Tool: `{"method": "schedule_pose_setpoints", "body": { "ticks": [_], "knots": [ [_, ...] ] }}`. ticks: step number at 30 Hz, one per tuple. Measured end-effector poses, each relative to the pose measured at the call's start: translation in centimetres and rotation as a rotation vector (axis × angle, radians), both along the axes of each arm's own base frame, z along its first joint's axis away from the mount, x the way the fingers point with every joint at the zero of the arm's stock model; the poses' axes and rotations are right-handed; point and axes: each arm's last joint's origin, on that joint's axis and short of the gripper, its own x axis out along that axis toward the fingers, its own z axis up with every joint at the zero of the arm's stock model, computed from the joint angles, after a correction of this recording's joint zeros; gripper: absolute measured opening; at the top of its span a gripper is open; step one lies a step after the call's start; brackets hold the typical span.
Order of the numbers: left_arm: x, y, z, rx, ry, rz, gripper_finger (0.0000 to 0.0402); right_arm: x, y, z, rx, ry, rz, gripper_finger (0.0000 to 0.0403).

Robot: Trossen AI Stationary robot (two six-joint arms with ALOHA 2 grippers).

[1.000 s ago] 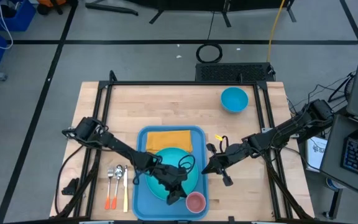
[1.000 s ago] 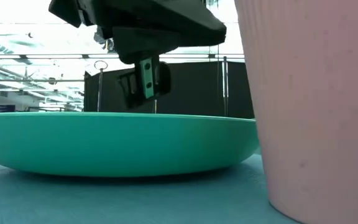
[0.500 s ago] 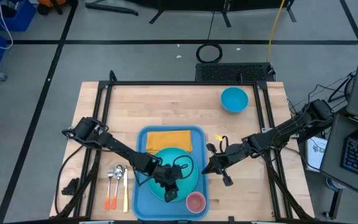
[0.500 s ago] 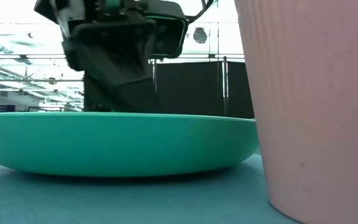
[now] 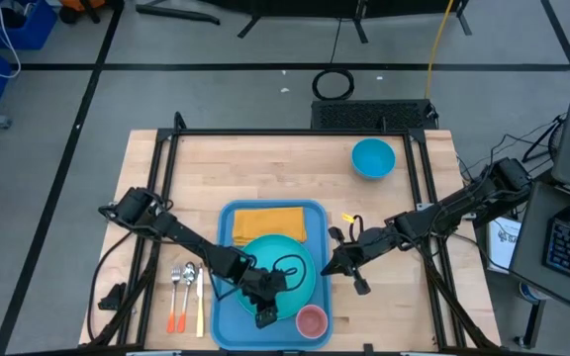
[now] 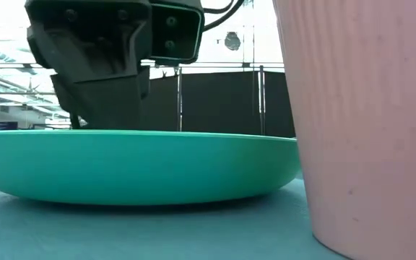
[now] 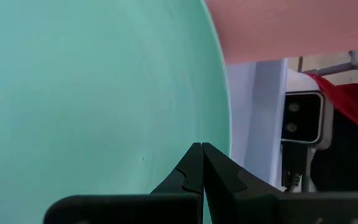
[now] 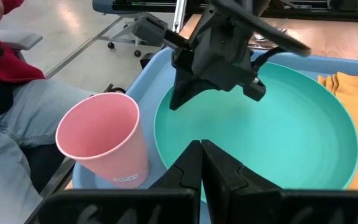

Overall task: Set up tray
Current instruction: Adjust the blue plate on the blue serving tray

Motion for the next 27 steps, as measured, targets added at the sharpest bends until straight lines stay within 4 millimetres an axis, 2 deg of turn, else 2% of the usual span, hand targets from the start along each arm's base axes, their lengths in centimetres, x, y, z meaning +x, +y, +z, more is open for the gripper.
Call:
{"method": "schedule_pose_setpoints", "body": {
  "ticks": [27],
  "knots": [
    [-0.3, -1.0, 0.2, -0.067, 0.000, -0.046, 0.0001, 0.0, 0.0, 0.0, 0.000, 0.000, 0.000, 0.0000]
  ]
}}
